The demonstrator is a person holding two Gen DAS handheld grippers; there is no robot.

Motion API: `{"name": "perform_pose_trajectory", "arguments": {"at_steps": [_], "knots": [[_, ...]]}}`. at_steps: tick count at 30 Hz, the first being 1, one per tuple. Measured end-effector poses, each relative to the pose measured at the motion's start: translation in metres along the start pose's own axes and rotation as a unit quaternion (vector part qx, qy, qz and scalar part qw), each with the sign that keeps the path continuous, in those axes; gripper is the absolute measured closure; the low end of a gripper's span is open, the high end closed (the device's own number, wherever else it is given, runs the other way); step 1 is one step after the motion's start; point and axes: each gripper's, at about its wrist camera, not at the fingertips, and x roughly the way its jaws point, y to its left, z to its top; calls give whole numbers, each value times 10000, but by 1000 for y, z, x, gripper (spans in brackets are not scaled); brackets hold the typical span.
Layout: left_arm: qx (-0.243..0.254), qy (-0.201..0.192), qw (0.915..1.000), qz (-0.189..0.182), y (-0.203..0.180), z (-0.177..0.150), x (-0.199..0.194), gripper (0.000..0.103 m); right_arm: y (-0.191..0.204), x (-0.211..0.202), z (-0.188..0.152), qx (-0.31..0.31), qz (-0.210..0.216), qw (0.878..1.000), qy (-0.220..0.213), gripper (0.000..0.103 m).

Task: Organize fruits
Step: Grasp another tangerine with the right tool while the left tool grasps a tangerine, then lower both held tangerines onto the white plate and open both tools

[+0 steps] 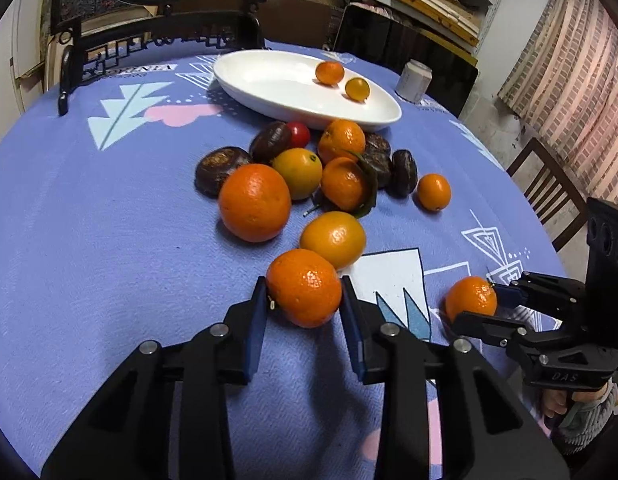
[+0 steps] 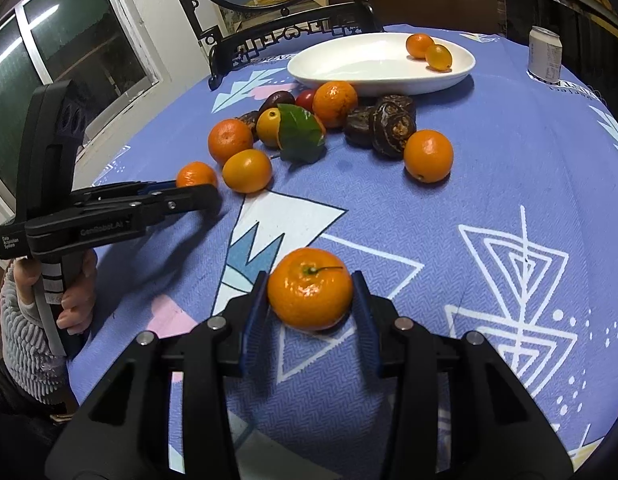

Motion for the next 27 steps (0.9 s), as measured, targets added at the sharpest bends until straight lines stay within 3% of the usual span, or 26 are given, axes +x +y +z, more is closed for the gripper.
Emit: {"name": "perform_pose_trajectory", "arguments": {"at_steps": [6, 11, 14, 20, 25, 27], "knots": [[18, -218, 9998, 39, 2, 22, -15, 68, -11, -17, 14, 171, 211, 9995, -142, 61], [122, -417, 9990, 89, 0, 76, -16, 68, -22, -54, 70, -38, -256, 9981, -562, 61], [141, -520, 9985, 111, -3, 110, -5, 68, -29, -53, 105, -78, -455, 9963, -720, 61], [-34, -404, 9991, 110, 2, 157, 40, 68, -56, -1, 166, 125, -513, 9956, -772, 61], [-135, -36, 9997, 201, 12, 174, 83, 67, -78, 50, 185, 210, -645, 9964, -508, 61], [-109, -10, 9997, 238, 14, 177, 91, 60, -85, 59, 186, 268, -701, 9958, -523, 58]]}}
